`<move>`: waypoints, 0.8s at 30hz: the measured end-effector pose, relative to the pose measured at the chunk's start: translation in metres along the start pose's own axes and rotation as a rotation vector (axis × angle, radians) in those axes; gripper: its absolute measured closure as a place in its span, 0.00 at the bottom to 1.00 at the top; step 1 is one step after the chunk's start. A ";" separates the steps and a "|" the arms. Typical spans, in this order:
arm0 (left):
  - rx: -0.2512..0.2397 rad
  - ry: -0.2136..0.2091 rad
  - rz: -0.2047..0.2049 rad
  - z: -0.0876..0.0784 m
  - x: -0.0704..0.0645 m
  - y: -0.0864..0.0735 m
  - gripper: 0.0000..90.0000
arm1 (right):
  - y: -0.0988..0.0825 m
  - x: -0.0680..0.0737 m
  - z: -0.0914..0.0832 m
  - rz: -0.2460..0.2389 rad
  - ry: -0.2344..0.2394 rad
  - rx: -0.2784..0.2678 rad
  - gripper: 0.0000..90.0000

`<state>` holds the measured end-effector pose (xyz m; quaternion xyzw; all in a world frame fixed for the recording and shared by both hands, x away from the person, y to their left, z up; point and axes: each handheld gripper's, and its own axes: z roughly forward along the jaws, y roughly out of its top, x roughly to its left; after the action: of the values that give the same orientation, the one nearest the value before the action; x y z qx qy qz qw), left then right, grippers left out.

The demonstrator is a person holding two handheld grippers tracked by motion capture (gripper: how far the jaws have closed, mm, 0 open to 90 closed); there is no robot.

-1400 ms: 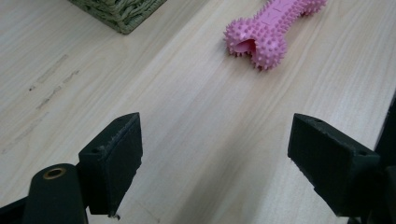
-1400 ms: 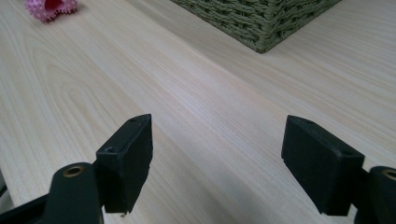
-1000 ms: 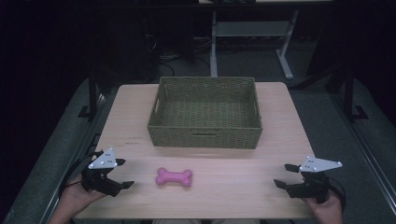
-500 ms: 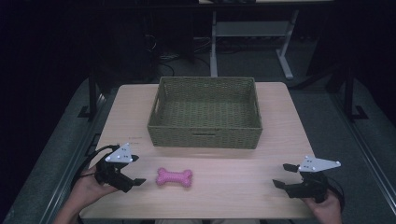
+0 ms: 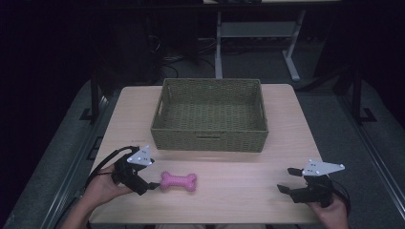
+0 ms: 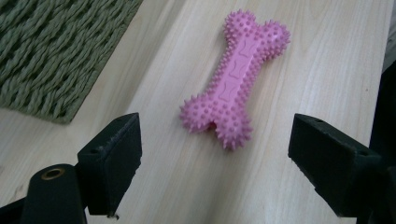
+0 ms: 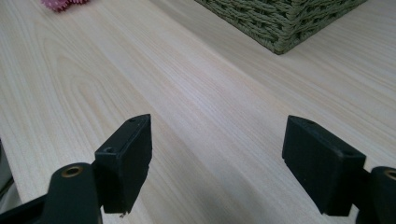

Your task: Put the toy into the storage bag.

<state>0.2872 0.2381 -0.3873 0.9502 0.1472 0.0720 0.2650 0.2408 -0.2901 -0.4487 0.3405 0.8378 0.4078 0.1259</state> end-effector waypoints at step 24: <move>0.107 -0.077 0.068 0.041 -0.003 0.031 0.19 | 0.003 0.005 0.004 -0.025 0.018 0.019 0.26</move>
<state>0.3012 0.1920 -0.4057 0.9696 0.1080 0.0366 0.2165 0.2408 -0.2829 -0.4488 0.3273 0.8470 0.4014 0.1201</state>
